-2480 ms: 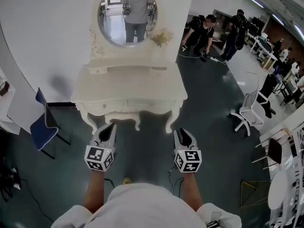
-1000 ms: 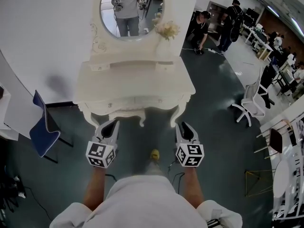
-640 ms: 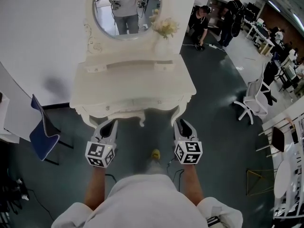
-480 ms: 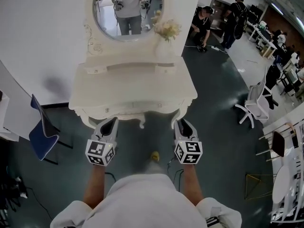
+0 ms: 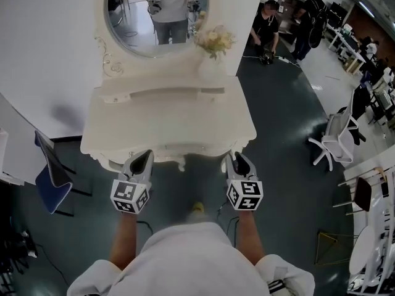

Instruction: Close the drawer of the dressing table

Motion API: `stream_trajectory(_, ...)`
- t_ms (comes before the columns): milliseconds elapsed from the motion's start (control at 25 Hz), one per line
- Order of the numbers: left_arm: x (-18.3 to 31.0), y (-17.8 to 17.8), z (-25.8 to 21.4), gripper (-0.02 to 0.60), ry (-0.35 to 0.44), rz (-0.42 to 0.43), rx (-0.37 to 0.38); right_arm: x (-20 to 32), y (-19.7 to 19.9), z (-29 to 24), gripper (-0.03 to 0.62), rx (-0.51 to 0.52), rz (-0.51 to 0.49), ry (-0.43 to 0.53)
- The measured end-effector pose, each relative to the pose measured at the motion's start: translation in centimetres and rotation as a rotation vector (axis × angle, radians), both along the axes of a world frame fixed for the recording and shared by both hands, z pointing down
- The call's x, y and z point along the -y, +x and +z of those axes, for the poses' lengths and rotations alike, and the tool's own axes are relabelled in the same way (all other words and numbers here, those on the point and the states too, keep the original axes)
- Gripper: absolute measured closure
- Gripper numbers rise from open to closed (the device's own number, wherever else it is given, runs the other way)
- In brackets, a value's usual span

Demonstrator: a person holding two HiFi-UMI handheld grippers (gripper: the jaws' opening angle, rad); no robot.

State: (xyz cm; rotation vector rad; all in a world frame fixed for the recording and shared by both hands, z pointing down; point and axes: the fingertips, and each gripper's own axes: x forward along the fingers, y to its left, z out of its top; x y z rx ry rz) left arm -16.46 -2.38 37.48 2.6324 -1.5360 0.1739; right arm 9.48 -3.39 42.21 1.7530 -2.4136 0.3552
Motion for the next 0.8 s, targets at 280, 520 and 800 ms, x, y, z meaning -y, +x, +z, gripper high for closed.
stream_trajectory(280,6.6,3.4,0.2,0.583,-0.019,-0.036,0.018,7.5,3.2,0.0,0.505,0.05,-0.034,-0.024)
stream_trajectory(520,10.2,6.4,0.5,0.583,-0.021,-0.041,0.035,11.5,6.0,0.1,0.505,-0.018,-0.054,0.0)
stream_trajectory(800,13.5,7.5,1.7,0.583,-0.031,-0.033,0.05,15.4,6.3,1.7,0.505,-0.019,-0.061,-0.026)
